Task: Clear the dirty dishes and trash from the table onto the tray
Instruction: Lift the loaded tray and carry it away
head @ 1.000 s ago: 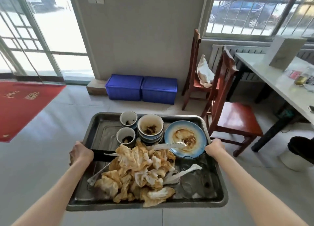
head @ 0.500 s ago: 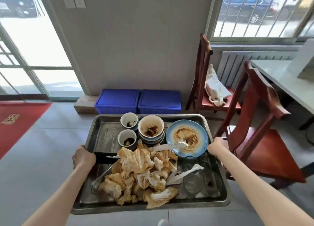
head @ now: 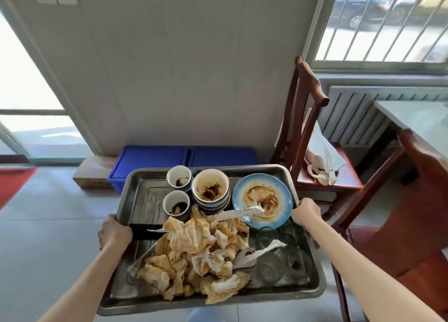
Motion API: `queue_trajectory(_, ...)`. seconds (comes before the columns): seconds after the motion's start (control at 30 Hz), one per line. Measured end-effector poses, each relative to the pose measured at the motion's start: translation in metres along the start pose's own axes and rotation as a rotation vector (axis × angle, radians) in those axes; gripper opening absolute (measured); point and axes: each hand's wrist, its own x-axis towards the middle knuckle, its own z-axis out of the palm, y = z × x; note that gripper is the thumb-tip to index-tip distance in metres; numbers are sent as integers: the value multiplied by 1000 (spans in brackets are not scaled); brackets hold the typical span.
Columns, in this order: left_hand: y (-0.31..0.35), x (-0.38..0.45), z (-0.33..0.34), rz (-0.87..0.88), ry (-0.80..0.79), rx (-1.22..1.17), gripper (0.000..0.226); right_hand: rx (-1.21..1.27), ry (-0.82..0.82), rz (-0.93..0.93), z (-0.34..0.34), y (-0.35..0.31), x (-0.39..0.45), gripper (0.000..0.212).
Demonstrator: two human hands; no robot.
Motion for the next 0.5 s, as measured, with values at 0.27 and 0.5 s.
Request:
queue_trajectory(0.27, 105, 128, 55, 14, -17, 29, 34, 29, -14, 27, 21, -96, 118, 22)
queue_trajectory(0.5, 178, 210, 106, -19, -52, 57, 33, -6, -27, 41, 28, -164, 215, 19)
